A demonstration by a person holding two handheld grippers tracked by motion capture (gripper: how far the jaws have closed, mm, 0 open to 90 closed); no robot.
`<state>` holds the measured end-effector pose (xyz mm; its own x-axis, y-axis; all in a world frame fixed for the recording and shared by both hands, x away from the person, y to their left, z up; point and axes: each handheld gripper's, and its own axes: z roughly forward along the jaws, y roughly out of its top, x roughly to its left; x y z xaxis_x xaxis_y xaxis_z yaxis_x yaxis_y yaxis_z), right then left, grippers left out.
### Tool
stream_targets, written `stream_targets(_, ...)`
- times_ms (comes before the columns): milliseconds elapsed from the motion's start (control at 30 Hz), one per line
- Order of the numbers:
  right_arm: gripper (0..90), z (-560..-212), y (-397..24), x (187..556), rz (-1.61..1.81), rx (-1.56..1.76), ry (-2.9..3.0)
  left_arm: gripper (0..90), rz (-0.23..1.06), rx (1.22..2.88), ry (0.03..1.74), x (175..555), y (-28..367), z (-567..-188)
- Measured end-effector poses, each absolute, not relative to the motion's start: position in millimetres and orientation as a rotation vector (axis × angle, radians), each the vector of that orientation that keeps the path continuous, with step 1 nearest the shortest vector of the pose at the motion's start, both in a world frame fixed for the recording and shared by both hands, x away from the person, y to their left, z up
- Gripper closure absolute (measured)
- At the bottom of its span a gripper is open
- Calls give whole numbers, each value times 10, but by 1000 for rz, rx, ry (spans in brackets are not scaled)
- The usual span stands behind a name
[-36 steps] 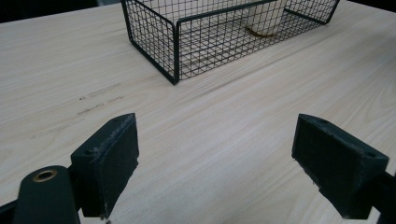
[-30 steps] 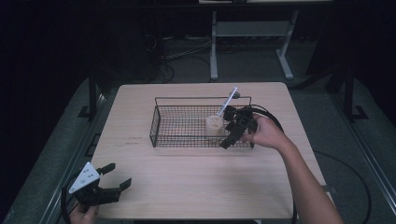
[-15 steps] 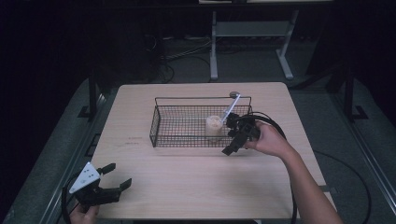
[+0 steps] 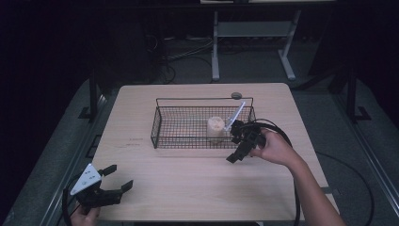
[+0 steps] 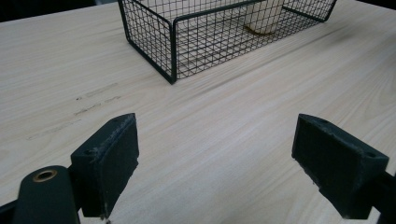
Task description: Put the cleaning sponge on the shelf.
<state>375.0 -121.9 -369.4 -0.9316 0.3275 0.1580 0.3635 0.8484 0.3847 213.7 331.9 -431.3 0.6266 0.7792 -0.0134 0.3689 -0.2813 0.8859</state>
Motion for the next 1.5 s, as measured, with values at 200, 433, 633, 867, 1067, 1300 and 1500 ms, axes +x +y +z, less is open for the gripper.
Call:
stream_targets(200, 159, -3741, -1279, 3679, -634, -558, -2936, 140, 536, 1892, 911, 2138, 3315, -4312)
stream_targets(433, 160, -3819, -1329, 3580, -648, -555, -2932, 140, 535, 1895, 908, 2141, 3302, -4316)
stream_targets(633, 161, -3886, -1376, 3547, -652, -560, -2915, 139, 535, 1897, 910, 2146, 3301, -4317)
stream_targets(867, 161, -3932, -1420, 3465, -658, -560, -2916, 140, 534, 1895, 911, 2147, 3297, -4320)
stream_targets(1067, 161, -3952, -1470, 3394, -675, -558, -2916, 139, 534, 1897, 910, 2146, 3296, -4321)
stream_targets(1300, 161, -3976, -1495, 3332, -690, -560, -2914, 139, 533, 1900, 909, 2144, 3294, -4321)
stream_targets(1500, 162, -4031, -1546, 3278, -692, -563, -2910, 139, 535, 1899, 912, 2143, 3300, -4320)
